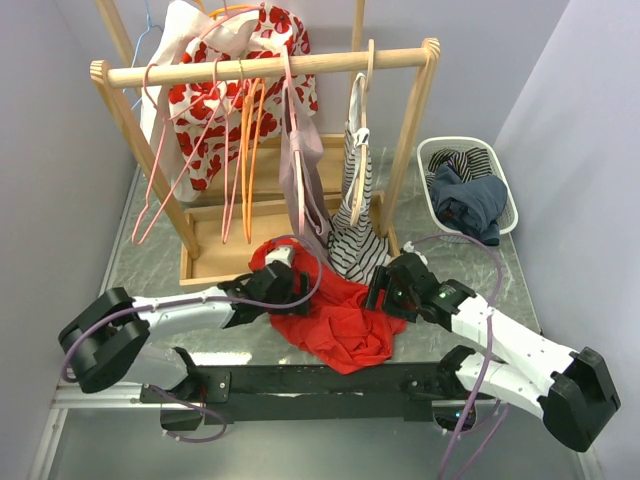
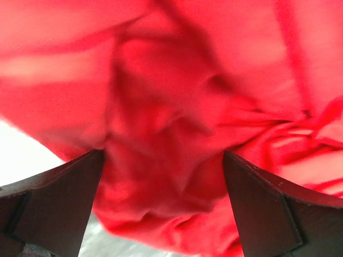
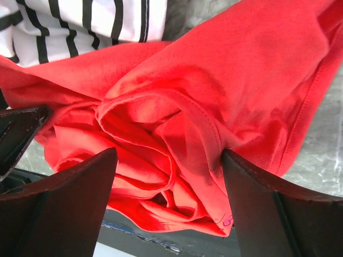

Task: Remove the tank top from the hanger
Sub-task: Pick up the tank top from the center of the board.

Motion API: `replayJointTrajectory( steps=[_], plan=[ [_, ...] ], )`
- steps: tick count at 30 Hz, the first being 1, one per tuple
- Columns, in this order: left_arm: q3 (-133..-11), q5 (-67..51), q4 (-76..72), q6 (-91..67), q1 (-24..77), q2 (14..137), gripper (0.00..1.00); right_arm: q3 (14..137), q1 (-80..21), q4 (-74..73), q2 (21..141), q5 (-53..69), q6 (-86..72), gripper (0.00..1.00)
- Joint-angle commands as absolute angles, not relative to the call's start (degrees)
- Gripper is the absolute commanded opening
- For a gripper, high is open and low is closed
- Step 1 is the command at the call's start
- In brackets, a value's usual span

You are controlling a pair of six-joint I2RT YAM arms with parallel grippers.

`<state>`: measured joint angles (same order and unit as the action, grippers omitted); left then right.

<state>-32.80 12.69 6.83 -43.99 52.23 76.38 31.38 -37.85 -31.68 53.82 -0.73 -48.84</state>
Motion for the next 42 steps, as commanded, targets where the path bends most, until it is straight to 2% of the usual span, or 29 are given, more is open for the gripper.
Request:
replayJointTrajectory(
  steps=[1,5,6,9,14,19,22,25,35,36,38,39,40,41,42],
  plan=[
    [-33.0,3.0,0.4,-41.6,52.0,80.6,0.98,30.6,-37.6,-28.7,54.4,2.1,-47.8,0.88],
    [-32.9,-8.4,-7.6,-40.2,52.0,81.9,0.95,29.2,-37.7,-27.8,53.9,3.5,-48.3,0.93],
    [-32.7,-14.7,-11.4,-39.8,52.0,82.0,0.95,28.8,-37.6,-27.6,53.9,3.6,-48.4,0.94],
    [-34.2,-23.4,-13.5,-38.5,52.2,83.4,0.91,28.7,-37.6,-26.9,54.6,4.4,-48.4,0.95],
    [-36.1,-30.5,-12.8,-34.5,53.1,83.6,0.89,28.9,-37.6,-26.5,56.2,4.9,-47.6,0.95],
    [-36.7,-27.8,-5.7,-30.6,53.1,77.2,0.97,29.5,-37.7,-24.8,56.7,8.5,-44.7,0.96],
    [-39.1,-22.9,-0.2,-28.0,53.0,75.8,0.98,29.6,-38.1,-23.0,59.4,10.2,-43.9,0.96],
    [-41.2,-19.4,6.7,-26.6,52.9,74.3,0.99,31.2,-39.0,-23.9,64.3,6.9,-44.8,1.00],
    [-47.0,-11.8,18.5,-26.0,52.9,64.2,0.99,34.7,-44.5,-22.1,79.6,-1.4,-51.0,1.00],
    [-47.3,-10.8,19.5,-25.8,52.9,63.2,0.99,35.3,-45.0,-22.4,82.5,-1.8,-51.4,0.92],
    [-48.1,-10.0,20.4,-25.4,52.9,62.1,1.00,36.7,-46.9,-23.2,84.7,-3.8,-52.2,0.69],
    [-48.4,-9.1,20.9,-25.2,52.9,61.8,0.99,36.9,-47.3,-23.3,86.2,-4.0,-52.8,0.39],
    [-48.6,-8.7,21.7,-25.1,52.8,61.4,0.99,37.0,-47.5,-23.4,86.6,-4.3,-53.0,0.15],
    [-49.0,-8.4,22.2,-24.9,52.8,61.0,0.99,37.0,-47.6,-24.4,86.8,-4.8,-53.4,0.00],
    [-49.3,-8.2,22.6,-24.5,52.8,60.7,0.99,36.9,-47.6,-25.0,86.4,-6.0,-54.2,0.00]
  ],
)
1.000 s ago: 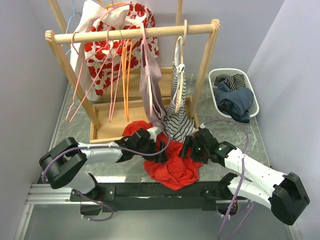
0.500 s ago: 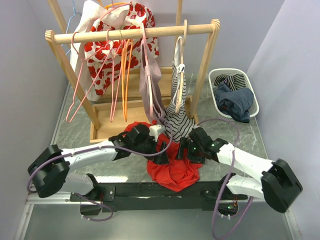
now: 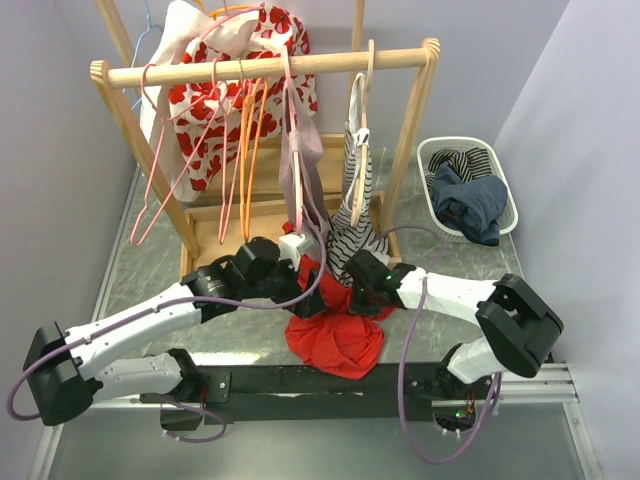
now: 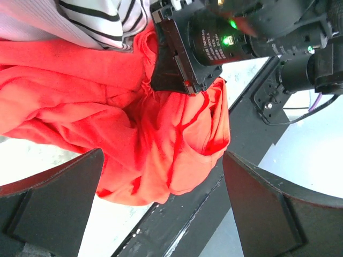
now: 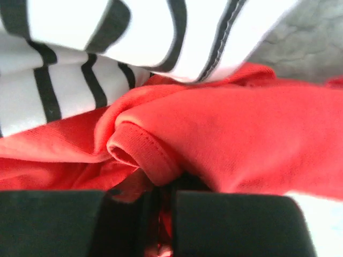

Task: Remove the tank top from the hanger
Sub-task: Pick up the tank top from the center of the board.

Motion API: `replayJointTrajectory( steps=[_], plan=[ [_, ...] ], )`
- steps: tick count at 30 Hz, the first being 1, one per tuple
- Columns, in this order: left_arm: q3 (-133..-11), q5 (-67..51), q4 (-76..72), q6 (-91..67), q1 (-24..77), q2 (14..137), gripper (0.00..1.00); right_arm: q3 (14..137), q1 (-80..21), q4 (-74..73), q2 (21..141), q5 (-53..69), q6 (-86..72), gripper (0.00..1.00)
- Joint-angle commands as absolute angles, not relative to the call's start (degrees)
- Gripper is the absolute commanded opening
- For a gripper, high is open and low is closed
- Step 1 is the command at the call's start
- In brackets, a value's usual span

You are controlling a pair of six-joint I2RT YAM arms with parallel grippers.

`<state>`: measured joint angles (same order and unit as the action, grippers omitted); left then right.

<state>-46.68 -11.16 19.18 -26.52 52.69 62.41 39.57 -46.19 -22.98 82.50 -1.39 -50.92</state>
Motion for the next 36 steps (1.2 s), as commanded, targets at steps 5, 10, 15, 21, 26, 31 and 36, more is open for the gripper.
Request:
replayJointTrajectory(
  steps=[5,10,15,21,26,31,36],
  plan=[
    [-50.4,-6.9,24.1,-23.8,52.6,59.2,0.99,36.3,-47.6,-33.6,74.4,-12.3,-58.0,0.00],
    [-52.7,-6.9,25.7,-22.2,52.7,58.6,0.99,42.4,-47.2,-47.3,57.8,-24.7,-63.9,0.00],
    [-54.4,-6.4,26.8,-20.7,52.6,58.4,0.99,52.4,-42.4,-58.4,50.6,-33.7,-66.4,0.00],
    [-55.1,-5.8,27.6,-20.0,52.6,57.9,0.99,61.7,-30.8,-54.4,49.1,-38.4,-58.0,0.00],
    [-55.5,-5.9,27.5,-19.9,52.6,57.5,0.99,73.7,-22.6,-53.0,56.4,-43.6,-52.2,0.00],
    [-55.8,-4.8,28.0,-19.6,52.6,57.0,0.99,82.9,-18.5,-50.3,59.3,-46.5,-47.9,0.00],
    [-56.2,-4.8,27.7,-19.7,52.6,57.6,0.99,91.7,-13.7,-46.8,65.1,-46.6,-43.7,0.00]
  ],
)
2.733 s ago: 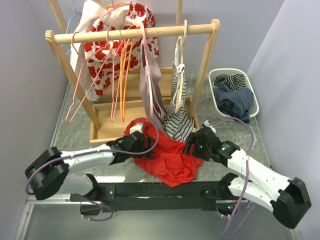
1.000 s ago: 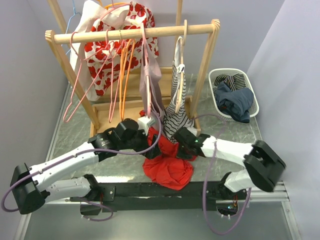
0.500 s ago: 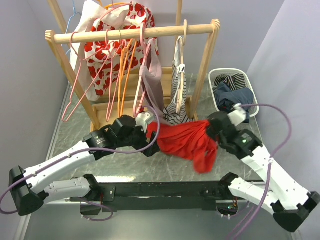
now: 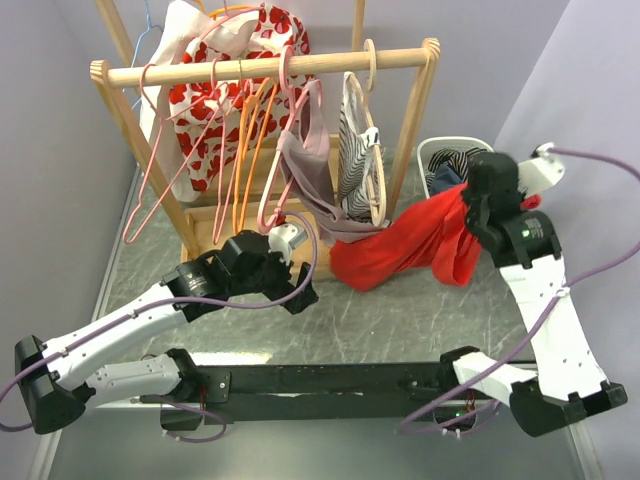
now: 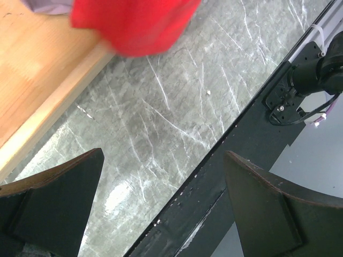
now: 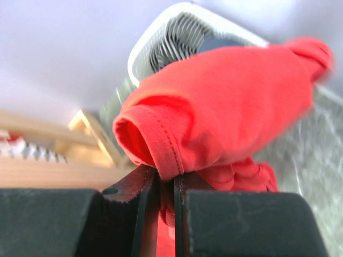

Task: Remove the tank top from the hanger
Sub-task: Pick up the tank top from the center of the board, then place the tank top in the bin.

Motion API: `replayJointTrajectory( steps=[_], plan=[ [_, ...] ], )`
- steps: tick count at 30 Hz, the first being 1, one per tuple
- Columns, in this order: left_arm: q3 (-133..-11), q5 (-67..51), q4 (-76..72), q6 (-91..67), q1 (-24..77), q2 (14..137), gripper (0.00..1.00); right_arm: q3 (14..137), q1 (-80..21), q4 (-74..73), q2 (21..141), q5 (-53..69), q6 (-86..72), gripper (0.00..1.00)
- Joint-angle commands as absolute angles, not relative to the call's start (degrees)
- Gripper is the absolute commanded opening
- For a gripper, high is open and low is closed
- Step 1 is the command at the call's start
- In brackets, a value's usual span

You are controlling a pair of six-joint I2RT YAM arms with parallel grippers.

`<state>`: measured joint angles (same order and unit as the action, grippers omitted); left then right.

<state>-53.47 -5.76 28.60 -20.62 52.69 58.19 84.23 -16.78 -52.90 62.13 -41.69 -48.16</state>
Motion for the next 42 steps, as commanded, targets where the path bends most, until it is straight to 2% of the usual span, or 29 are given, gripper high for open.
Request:
replayJointTrajectory(
  steps=[1,5,11,14,16,18,20,23,26,29,30,32,35,37,42],
  plan=[
    [-56.5,-4.7,27.7,-19.4,52.6,57.7,1.00,93.2,-13.1,-45.8,66.9,-45.6,-42.8,0.00],
    [-57.1,-4.4,27.8,-18.7,52.6,58.0,0.99,101.7,-10.9,-42.5,72.4,-45.4,-39.9,0.00],
    [-58.6,-4.4,28.6,-18.1,52.6,59.1,1.00,130.5,-6.4,-45.1,87.8,-44.6,-36.5,0.00],
    [-58.8,-4.4,28.4,-18.3,52.6,59.3,0.99,141.5,-4.2,-43.6,94.5,-43.5,-35.1,0.00],
    [-58.9,-4.4,28.3,-18.4,52.6,59.6,0.99,144.1,-3.7,-42.3,97.6,-45.6,-34.0,0.00],
    [-58.9,-4.2,28.0,-18.5,52.6,59.8,0.99,141.6,-3.1,-39.0,96.3,-46.8,-35.1,0.00],
    [-59.0,-4.0,27.8,-18.7,52.6,59.9,0.99,131.0,-2.3,-33.3,93.5,-46.6,-35.7,0.00],
    [-59.1,-4.5,26.9,-18.6,52.6,60.3,1.00,124.2,-1.8,-23.7,91.8,-47.3,-35.6,0.00],
    [-59.7,-4.9,27.0,-18.4,52.6,61.3,0.99,130.3,-1.6,-27.5,98.8,-50.7,-36.5,0.00],
    [-60.3,-5.2,27.0,-18.1,52.6,62.5,0.99,137.0,-1.3,-39.6,108.6,-49.4,-40.9,0.00],
    [-60.4,-5.2,27.0,-18.1,52.6,62.8,1.00,136.7,-0.7,-44.0,111.9,-48.4,-45.2,0.00],
    [-60.6,-5.7,26.7,-18.2,52.6,62.9,0.99,130.7,-0.3,-43.3,113.5,-39.5,-47.6,0.00],
    [-60.9,-6.3,27.1,-18.4,52.6,63.2,0.99,128.5,1.5,-43.4,118.2,-34.7,-51.6,0.00],
    [-60.9,-6.2,27.8,-18.5,52.7,62.8,0.99,129.7,1.7,-46.7,122.2,-34.0,-53.3,0.00],
    [-59.5,-5.6,27.3,-19.5,52.6,61.7,0.99,122.4,3.2,-43.2,123.2,-29.9,-54.9,0.05]
  ],
)
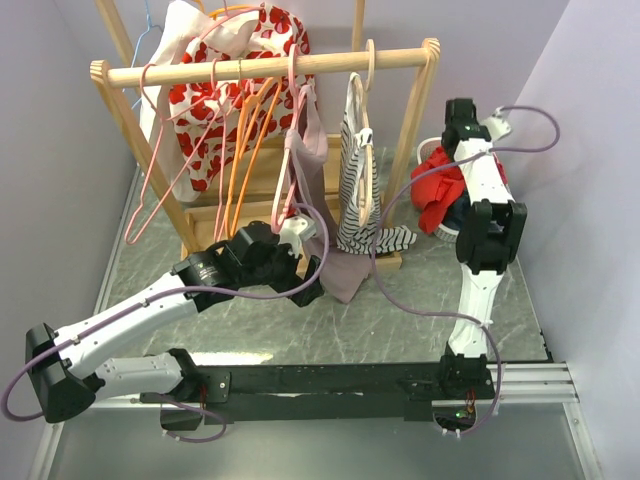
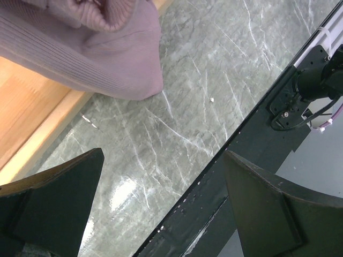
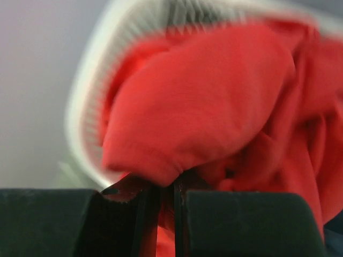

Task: Remove the tank top from the hanger
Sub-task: Place the tank top in the bin.

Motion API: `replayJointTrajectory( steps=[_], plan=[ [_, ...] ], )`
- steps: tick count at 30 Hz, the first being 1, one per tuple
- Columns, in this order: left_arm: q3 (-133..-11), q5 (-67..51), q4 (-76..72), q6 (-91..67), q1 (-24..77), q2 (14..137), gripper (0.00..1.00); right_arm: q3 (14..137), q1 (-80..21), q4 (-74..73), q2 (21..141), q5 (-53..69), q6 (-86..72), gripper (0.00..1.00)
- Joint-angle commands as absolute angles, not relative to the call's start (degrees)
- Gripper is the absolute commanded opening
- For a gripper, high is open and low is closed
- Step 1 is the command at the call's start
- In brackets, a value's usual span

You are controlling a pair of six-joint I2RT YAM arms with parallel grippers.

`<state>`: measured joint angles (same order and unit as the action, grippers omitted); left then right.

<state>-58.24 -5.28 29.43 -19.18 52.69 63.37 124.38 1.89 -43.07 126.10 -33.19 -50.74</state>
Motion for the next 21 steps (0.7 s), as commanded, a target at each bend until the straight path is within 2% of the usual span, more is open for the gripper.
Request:
replayJointTrajectory(
  steps=[1,5,6,7,8,9,16,21],
  plan=[
    [-59.5,-5.5,27.3,-19.5,52.6,61.7,0.99,119.9,3.4,-43.1,123.0,-30.0,-55.0,0.06],
    [-59.6,-6.1,27.4,-19.5,52.6,62.2,0.99,111.6,5.1,-39.3,119.5,-24.5,-51.6,0.12],
    [-59.6,-6.3,27.4,-19.3,52.7,62.1,0.99,110.2,5.4,-37.9,118.4,-21.5,-50.5,0.28],
    [-59.5,-6.3,27.4,-19.2,52.6,62.1,0.99,106.4,5.5,-35.6,117.0,-19.0,-48.5,0.39],
    [-59.3,-6.3,27.4,-19.2,52.7,62.1,0.99,103.7,5.4,-31.9,112.5,-17.2,-42.6,0.64],
    [-59.2,-6.2,27.3,-19.0,52.7,61.7,1.00,100.9,4.9,-26.2,110.2,-15.5,-40.9,0.99],
    [-58.6,-7.6,26.1,-18.5,52.7,61.0,0.99,83.5,0.4,-15.0,89.8,-21.7,-35.9,1.00],
    [-57.7,-7.3,26.0,-17.9,52.6,60.2,0.99,85.8,-1.4,-27.1,86.1,-27.2,-40.3,1.00]
  ],
)
